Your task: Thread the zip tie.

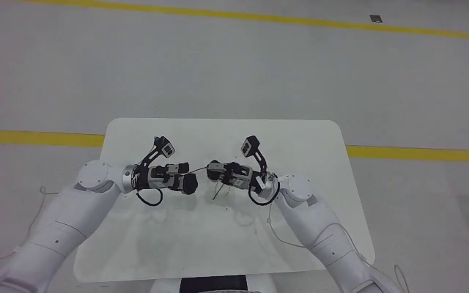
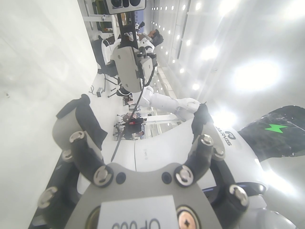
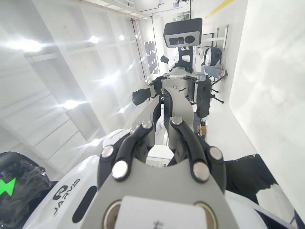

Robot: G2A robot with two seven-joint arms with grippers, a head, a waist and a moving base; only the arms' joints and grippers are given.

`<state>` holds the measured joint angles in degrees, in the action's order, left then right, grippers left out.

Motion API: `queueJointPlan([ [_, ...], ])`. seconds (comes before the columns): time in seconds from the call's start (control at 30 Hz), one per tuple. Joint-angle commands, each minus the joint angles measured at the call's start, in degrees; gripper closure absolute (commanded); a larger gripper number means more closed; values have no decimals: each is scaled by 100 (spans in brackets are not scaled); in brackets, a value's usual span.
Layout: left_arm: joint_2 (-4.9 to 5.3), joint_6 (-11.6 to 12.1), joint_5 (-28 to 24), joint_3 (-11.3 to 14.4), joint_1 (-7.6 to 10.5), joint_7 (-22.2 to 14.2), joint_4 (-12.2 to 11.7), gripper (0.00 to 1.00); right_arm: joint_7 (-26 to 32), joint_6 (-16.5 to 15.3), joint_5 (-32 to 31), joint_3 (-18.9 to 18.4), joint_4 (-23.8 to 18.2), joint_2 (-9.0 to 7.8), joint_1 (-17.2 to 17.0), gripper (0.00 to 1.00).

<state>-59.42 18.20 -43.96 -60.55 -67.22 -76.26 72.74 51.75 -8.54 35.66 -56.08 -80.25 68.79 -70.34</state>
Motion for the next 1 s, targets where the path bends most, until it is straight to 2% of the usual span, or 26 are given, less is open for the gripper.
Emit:
queueJointPlan([
  [0.0, 1, -4, -8, 8, 5, -8, -6, 0, -29, -4, 17, -17, -8, 3, -13, 100],
  [0.37, -5, 9, -49, 67, 41, -20, -61, 0, -90, -3, 138, -5, -120, 44, -45, 100],
  [0.53, -5, 28, -65, 80, 54, -16, -78, 5, -68, 29, 113, 59, -127, 67, -33, 100],
  [0.67, -5, 46, -82, 85, 58, -5, -93, 13, -47, 67, 79, 134, -70, 94, 13, 100],
  [0.77, 0, 52, -69, 80, 59, 11, -109, 14, -23, 122, 51, 165, -24, 105, 43, 100],
  [0.87, 6, 53, -60, 70, 58, 19, -112, 19, -6, 166, -35, 187, 26, 111, 77, 100],
  [0.97, 15, 52, -48, 57, 51, 28, -106, 32, -3, 186, -157, 189, 57, 109, 94, 100],
])
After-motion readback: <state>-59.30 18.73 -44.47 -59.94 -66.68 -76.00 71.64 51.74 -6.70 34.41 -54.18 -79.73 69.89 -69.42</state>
